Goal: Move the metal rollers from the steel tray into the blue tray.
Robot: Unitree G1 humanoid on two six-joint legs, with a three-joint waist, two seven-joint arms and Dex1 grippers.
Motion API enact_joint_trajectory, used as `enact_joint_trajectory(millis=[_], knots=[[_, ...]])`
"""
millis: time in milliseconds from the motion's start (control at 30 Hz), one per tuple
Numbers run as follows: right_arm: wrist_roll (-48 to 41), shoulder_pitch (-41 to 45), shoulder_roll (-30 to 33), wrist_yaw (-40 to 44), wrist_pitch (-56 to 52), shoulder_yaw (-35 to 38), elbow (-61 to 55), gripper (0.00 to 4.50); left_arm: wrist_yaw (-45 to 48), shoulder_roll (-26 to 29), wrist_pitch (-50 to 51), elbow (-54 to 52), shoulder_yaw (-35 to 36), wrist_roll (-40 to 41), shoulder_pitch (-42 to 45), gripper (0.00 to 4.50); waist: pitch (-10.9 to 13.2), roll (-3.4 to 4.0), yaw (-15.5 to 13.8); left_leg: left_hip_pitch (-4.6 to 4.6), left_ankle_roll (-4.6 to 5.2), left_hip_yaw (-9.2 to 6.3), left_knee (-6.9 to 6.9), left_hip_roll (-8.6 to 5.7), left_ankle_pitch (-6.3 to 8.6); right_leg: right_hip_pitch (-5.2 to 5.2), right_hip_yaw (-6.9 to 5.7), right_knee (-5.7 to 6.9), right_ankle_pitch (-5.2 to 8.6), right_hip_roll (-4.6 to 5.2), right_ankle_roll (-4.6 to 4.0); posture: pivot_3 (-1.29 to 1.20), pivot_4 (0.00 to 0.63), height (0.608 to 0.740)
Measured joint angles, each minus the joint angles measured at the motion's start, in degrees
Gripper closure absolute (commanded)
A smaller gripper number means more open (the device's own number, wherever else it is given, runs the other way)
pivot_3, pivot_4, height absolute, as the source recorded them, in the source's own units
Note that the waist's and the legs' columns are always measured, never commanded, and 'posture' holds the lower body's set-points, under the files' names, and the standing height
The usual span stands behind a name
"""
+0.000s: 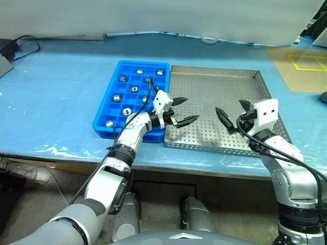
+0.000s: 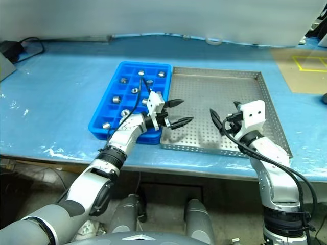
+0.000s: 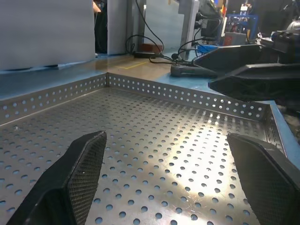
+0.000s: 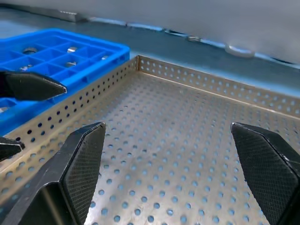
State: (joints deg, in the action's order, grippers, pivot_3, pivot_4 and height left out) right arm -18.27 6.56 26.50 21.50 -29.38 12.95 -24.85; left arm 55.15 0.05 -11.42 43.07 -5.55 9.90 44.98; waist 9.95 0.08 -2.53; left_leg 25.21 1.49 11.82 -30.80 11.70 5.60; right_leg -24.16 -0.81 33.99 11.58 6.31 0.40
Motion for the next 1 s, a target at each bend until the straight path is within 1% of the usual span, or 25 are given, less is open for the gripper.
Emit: enact_joint_trajectory(millis=[133, 300, 467, 567, 767, 1000], knots=[[-0.19, 0.00, -0.54, 0.14, -1.00, -0.23, 2.21, 0.09, 1.87, 2.68, -1.83, 2.23, -0.05, -0.78, 0.56, 0.00, 0.00, 0.01, 0.04, 0.02, 0.05, 0.00, 0.00, -0.01, 0.03, -0.02, 0.00, -0.03, -0.01, 0.00, -0.02, -0.22, 0.150, 0.740], [-0.29, 0.71, -0.91, 0.85, -1.19, -2.17, 2.46, 0.09, 1.58, 4.17, -2.12, 7.07, 2.28, -0.39, 4.52, 0.00, -0.01, 0.02, 0.04, 0.01, 0.05, 0.00, -0.06, -0.02, 0.03, 0.00, 0.02, -0.02, -0.04, 0.01, -0.05, -0.23, 0.150, 0.740], [0.12, 1.61, -1.14, 0.40, -1.10, -2.43, 2.53, 0.09, 2.11, 3.86, -2.49, 8.60, 3.43, 0.23, 5.72, 0.00, -0.01, 0.02, -0.04, 0.02, 0.08, 0.01, -0.08, -0.02, 0.04, 0.03, 0.02, -0.02, -0.04, 0.01, -0.06, -0.24, 0.150, 0.740], [0.59, 0.98, -2.51, -0.63, -1.01, -2.90, 2.53, 0.09, 2.32, 3.41, -2.58, 8.96, 3.43, 0.19, 5.71, 0.00, -0.01, 0.02, 0.02, 0.02, 0.08, 0.01, -0.08, -0.01, 0.05, 0.02, 0.01, -0.02, -0.04, 0.01, -0.06, -0.24, 0.150, 0.740], [1.56, -0.04, -3.07, -0.18, -1.13, -7.09, 2.53, 0.09, 1.60, 2.86, -3.50, 10.56, 3.44, -0.05, 6.08, 0.00, -0.01, 0.02, 0.04, 0.02, 0.08, 0.01, -0.14, -0.01, 0.05, 0.04, 0.02, -0.01, -0.05, 0.01, -0.07, -0.23, 0.150, 0.740], [2.46, 1.59, -2.92, -0.25, -0.88, -7.43, 4.64, 0.09, 1.45, 2.73, -3.90, 11.22, 3.49, -0.48, 7.60, 0.00, -0.01, 0.02, -0.01, 0.02, 0.09, 0.01, -0.15, 0.00, 0.06, 0.05, 0.01, -0.01, -0.05, 0.01, -0.07, -0.19, 0.150, 0.740]])
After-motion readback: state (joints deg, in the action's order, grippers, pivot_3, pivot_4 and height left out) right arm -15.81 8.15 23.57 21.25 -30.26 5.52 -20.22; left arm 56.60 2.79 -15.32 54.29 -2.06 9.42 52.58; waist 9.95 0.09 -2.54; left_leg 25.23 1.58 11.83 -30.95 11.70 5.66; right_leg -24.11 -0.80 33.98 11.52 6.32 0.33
